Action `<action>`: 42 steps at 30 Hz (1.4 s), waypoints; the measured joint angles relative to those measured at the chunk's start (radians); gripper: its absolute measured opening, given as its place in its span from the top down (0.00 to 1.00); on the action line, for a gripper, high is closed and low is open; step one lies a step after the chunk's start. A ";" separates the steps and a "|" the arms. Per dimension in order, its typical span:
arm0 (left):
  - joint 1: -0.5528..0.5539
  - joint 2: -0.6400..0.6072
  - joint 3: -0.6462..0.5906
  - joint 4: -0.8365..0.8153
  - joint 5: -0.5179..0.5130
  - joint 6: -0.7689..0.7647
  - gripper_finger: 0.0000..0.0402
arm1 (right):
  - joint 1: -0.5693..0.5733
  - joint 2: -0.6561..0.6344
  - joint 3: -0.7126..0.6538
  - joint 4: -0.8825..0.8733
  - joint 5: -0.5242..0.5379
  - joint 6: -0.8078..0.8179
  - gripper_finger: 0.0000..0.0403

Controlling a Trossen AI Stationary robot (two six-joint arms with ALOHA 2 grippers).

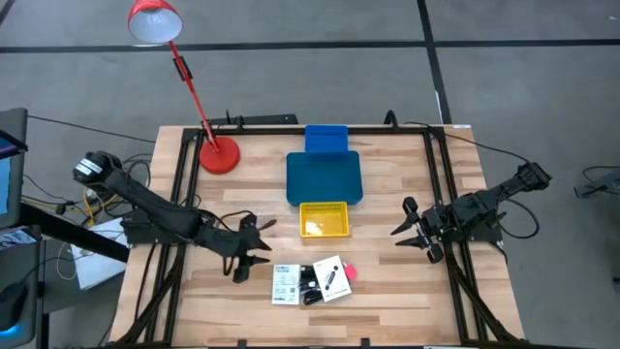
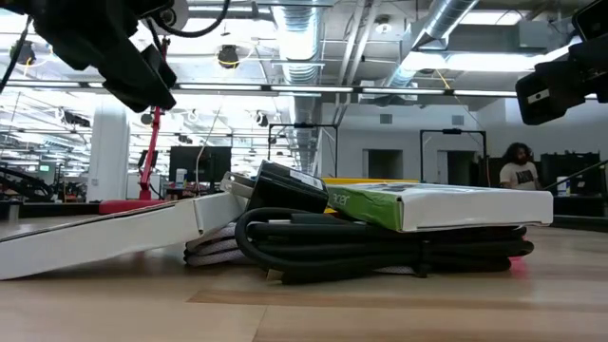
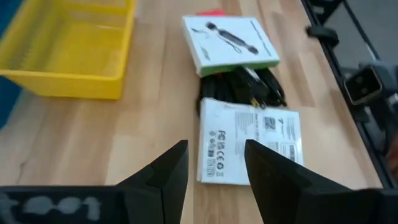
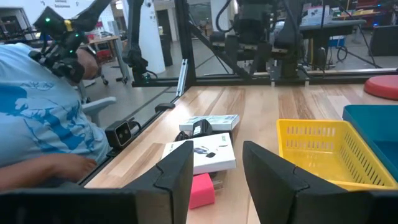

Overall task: Pick and place items into bin
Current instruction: Put the left white card reader box into the yellow basket

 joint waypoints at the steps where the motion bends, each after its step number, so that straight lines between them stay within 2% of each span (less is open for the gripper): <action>1: 0.000 0.017 0.010 0.000 0.011 0.005 0.63 | 0.000 0.000 0.000 0.000 0.000 0.000 0.67; 9: -0.004 0.131 0.057 -0.022 0.138 -0.010 0.63 | 0.000 0.000 0.000 0.000 0.000 0.000 0.67; 19: -0.004 0.168 0.057 -0.019 0.155 -0.019 0.63 | 0.000 0.000 0.000 0.000 0.000 0.000 0.67; 31: -0.002 0.168 0.057 -0.019 0.031 0.007 0.63 | 0.000 0.000 0.000 0.000 0.000 0.000 0.67; 42: -0.002 0.168 0.057 -0.019 0.004 0.054 0.63 | 0.000 0.000 0.000 0.000 0.000 0.000 0.67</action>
